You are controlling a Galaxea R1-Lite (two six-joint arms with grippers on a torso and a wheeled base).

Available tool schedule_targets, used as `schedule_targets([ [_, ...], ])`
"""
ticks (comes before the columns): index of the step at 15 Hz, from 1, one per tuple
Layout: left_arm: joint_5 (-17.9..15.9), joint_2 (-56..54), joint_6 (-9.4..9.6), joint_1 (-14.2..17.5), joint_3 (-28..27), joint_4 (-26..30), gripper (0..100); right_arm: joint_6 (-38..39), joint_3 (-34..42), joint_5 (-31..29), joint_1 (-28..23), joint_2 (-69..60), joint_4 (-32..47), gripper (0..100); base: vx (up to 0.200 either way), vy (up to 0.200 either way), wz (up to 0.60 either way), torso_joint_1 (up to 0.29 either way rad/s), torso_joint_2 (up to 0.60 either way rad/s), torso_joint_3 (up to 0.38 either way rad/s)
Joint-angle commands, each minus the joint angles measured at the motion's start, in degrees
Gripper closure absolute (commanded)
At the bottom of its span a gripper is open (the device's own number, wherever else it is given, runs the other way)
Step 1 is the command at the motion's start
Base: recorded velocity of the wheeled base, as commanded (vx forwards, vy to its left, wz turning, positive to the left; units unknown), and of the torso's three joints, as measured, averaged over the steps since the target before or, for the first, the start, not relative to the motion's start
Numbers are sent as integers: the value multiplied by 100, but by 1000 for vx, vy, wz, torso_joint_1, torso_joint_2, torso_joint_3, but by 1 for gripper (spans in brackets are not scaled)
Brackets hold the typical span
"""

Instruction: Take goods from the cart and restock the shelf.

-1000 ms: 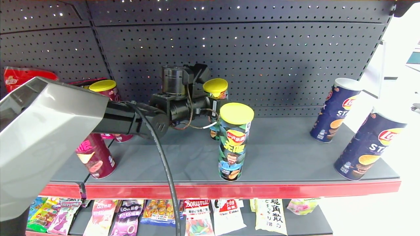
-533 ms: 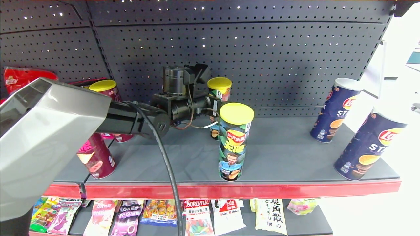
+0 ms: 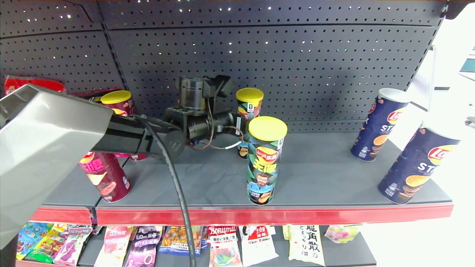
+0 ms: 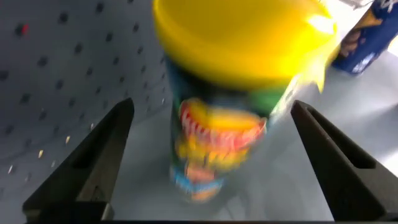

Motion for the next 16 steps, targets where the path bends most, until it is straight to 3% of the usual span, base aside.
schedule_targets([
  [1, 8, -415, 8, 90, 451, -5, 0, -1, 1, 0, 2, 9, 2, 0, 0, 0, 0, 0, 0, 0],
  [3, 25, -1118, 8, 142, 1489, -5, 0, -1, 1, 0, 2, 9, 2, 0, 0, 0, 0, 0, 0, 0],
  [10, 25, -3904, 52, 265, 4143, 189, 0, -1, 1, 0, 2, 9, 2, 0, 0, 0, 0, 0, 0, 0],
  [12, 8, -5469, 52, 643, 4987, 426, 0, -1, 1, 0, 2, 9, 2, 0, 0, 0, 0, 0, 0, 0],
  [13, 8, -6207, 52, 705, 5083, 848, 0, -1, 1, 0, 2, 9, -7, 0, 0, 0, 0, 0, 0, 0],
  [15, 34, -7710, 52, 881, 5039, 2430, 0, -1, 1, 0, 2, 9, 2, 0, 0, 0, 0, 0, 0, 0],
  [16, 227, -8448, 104, 1083, 4969, 3300, 0, -1, 1, 0, 2, 9, 2, 0, 0, 0, 0, 0, 0, 0],
])
